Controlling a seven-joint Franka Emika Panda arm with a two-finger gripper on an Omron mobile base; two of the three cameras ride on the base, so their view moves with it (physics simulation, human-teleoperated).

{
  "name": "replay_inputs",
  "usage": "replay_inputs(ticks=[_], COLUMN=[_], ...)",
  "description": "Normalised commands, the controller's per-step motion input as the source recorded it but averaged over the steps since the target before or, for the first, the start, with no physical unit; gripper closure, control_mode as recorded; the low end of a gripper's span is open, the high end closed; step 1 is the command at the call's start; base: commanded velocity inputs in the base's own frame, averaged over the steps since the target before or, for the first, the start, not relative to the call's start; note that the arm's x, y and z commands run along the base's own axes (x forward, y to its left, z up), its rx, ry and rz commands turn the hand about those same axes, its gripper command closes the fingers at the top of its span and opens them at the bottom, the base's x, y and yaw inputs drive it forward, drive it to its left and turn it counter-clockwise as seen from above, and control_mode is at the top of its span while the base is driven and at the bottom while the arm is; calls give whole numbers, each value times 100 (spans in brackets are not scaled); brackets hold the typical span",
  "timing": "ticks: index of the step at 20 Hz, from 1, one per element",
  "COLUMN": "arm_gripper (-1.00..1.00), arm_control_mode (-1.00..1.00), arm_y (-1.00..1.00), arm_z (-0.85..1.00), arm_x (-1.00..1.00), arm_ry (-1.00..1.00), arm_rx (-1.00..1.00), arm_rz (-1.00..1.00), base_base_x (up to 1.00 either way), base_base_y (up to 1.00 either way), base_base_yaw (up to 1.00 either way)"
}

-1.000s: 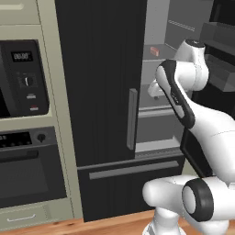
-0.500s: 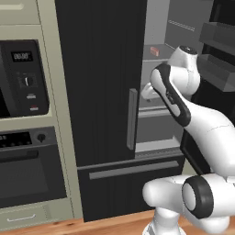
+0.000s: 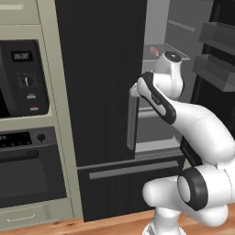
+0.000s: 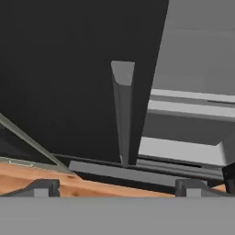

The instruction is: Open the fridge, remove the mango, cucumber, and steak, and place them on any counter.

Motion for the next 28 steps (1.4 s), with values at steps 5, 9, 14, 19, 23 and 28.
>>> replay_inputs(ticks=[5,9,14,19,23,28], arm_gripper=[-100,-100,-100,-100,-100,-100], arm_control_mode=[-100,-100,-100,-100,-100,-100], arm_y=[24,0,0,0,0,0], arm_z=[-21,-23,-24,-25,-27,-27], arm_x=[57,60,57,58,46,33], arm_ry=[0,0,0,0,0,0], arm_rx=[0,0,0,0,0,0], arm_rz=[-12,-15,-7,0,0,0], base_base_x=[0,0,0,0,0,0], base_base_y=[0,0,0,0,0,0], base_base_yaw=[0,0,0,0,0,0])
